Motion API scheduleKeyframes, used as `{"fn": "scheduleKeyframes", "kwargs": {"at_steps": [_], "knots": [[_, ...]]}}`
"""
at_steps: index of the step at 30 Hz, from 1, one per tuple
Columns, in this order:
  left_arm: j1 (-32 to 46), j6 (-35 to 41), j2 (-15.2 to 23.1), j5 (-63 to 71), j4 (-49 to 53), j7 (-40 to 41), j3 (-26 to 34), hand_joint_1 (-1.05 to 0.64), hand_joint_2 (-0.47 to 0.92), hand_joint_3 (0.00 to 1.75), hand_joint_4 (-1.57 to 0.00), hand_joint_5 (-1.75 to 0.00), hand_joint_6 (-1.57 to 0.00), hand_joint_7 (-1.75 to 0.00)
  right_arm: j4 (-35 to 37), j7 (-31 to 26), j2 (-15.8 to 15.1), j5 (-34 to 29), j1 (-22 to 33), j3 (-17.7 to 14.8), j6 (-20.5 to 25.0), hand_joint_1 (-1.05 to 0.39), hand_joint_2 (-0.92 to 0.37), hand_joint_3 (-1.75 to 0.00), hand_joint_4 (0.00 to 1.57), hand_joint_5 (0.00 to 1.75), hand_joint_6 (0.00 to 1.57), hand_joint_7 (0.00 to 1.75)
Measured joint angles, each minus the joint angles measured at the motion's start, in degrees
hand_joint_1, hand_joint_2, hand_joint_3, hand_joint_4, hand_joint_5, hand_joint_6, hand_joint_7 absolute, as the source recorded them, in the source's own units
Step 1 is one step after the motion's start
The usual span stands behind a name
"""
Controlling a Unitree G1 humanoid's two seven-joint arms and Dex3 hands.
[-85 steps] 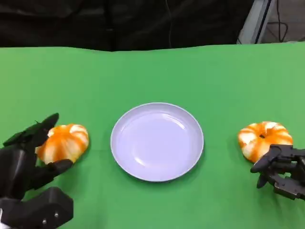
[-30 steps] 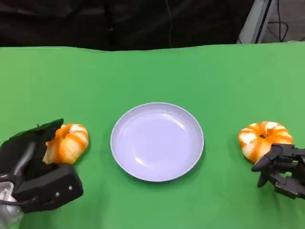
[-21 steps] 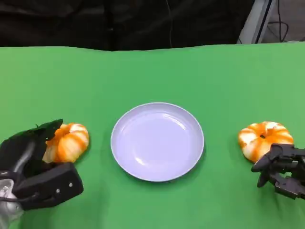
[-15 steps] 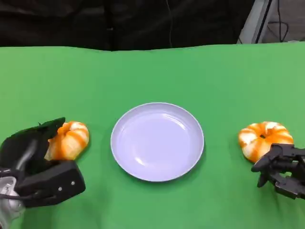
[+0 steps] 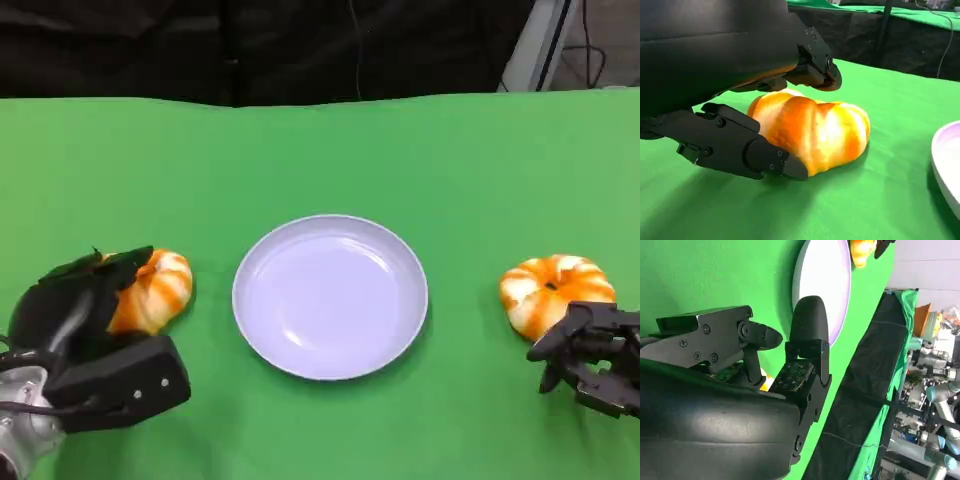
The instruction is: Grasp the bread from the table and place it into the plate.
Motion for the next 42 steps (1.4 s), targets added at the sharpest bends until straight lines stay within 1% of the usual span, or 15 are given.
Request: {"fn": "scheduleKeyframes", "kwargs": {"at_steps": [12,15,18,21,25,26,29,30,32,33,34,36,38,39,42], "knots": [[-1.53,2.41,-0.51,0.02,0.66,-2.65,-1.65,-0.11,0.85,0.0,-0.31,0.0,-0.35,0.0,-0.18,-0.18,0.0,-0.01,0.01,-0.01,-0.02,0.07,-0.89,-0.5,0.88,1.38,0.97,0.9],[-1.9,3.23,-0.65,0.03,0.65,-3.86,-1.91,-0.08,0.87,0.01,-0.34,-0.01,-0.37,-0.01,-0.18,-0.34,0.0,-0.01,0.01,-0.01,-0.05,0.07,-0.89,-0.5,0.87,1.38,0.96,0.9],[-1.96,3.77,-0.73,0.07,0.65,-3.86,-2.24,-0.05,0.91,0.03,-0.41,-0.03,-0.43,-0.03,-0.18,-0.28,0.0,0.0,0.01,-0.01,-0.06,0.06,-0.89,-0.5,0.87,1.37,0.96,0.9],[-2.01,4.33,-0.89,0.06,0.68,-3.86,-2.32,-0.04,0.92,0.09,-0.51,-0.05,-0.52,-0.04,-0.19,-0.28,0.0,0.0,0.01,-0.01,-0.06,0.07,-0.89,-0.51,0.87,1.37,0.96,0.9],[-2.11,4.9,-1.14,-0.09,0.8,-3.86,-2.25,-0.06,0.92,0.17,-0.58,-0.07,-0.61,-0.06,-0.19,-0.26,0.0,0.02,0.01,-0.01,-0.06,0.08,-0.89,-0.51,0.87,1.37,0.96,0.9],[-2.13,4.98,-1.21,-0.2,0.81,-3.87,-2.2,-0.09,0.92,0.25,-0.62,-0.08,-0.67,-0.07,-0.19,-0.26,0.0,0.02,0.01,-0.01,-0.06,0.08,-0.9,-0.51,0.87,1.37,0.96,0.9],[-2.2,4.99,-1.43,-0.79,0.83,-4.6,-1.82,-0.12,0.92,0.33,-0.7,-0.11,-0.75,-0.09,-0.19,-0.35,0.0,0.02,0.01,-0.01,-0.06,0.08,-0.9,-0.5,0.87,1.36,0.96,0.9],[-2.24,4.99,-1.45,-0.82,0.85,-4.88,-1.71,-0.13,0.92,0.36,-0.69,-0.29,-0.8,-0.11,-0.19,-0.39,0.0,0.02,0.01,-0.01,-0.07,0.08,-0.9,-0.5,0.88,1.36,0.96,0.9],[-2.25,4.88,-1.52,-1.14,0.88,-4.98,-1.44,-0.13,0.92,0.38,-0.54,-0.79,-0.85,-0.17,-0.19,-0.39,0.0,0.02,0.01,-0.01,-0.07,0.08,-0.9,-0.5,0.88,1.36,0.96,0.9],[-2.25,4.74,-1.6,-1.48,0.94,-4.98,-1.15,-0.12,0.92,0.37,-0.48,-1.07,-0.83,-0.33,-0.2,-0.39,0.0,0.02,0.01,-0.01,-0.07,0.07,-0.9,-0.5,0.88,1.36,0.96,0.9],[-2.24,4.59,-1.72,-2.07,1.01,-4.97,-0.73,-0.12,0.92,0.37,-0.44,-1.2,-0.74,-0.56,-0.21,-0.36,0.0,0.02,0.01,-0.01,-0.06,0.07,-0.9,-0.5,0.88,1.37,0.96,0.9],[-2.24,4.4,-1.87,-2.88,1.06,-4.96,0.04,-0.12,0.92,0.38,-0.37,-1.43,-0.58,-0.95,-0.29,-0.28,0.0,0.06,0.01,-0.01,-0.06,0.07,-0.9,-0.49,0.88,1.36,0.96,0.9],[-2.24,4.26,-1.99,-3.16,1.08,-4.95,0.48,-0.12,0.92,0.4,-0.34,-1.52,-0.53,-1.08,-0.32,-0.39,0.0,0.05,0.01,-0.01,-0.06,0.06,-0.91,-0.48,0.88,1.36,0.96,0.9],[-2.23,4.23,-2.05,-3.18,1.08,-4.94,0.64,-0.13,0.92,0.41,-0.31,-1.57,-0.49,-1.18,-0.32,-0.49,0.0,0.03,0.01,0.0,-0.06,0.06,-0.91,-0.48,0.88,1.36,0.96,0.9],[-2.22,4.16,-2.13,-3.18,1.08,-4.83,0.85,-0.13,0.92,0.41,-0.28,-1.64,-0.45,-1.28,-0.32,-0.67,0.0,0.0,0.01,0.0,-0.06,0.06,-0.91,-0.47,0.87,1.36,0.96,0.89]]}}
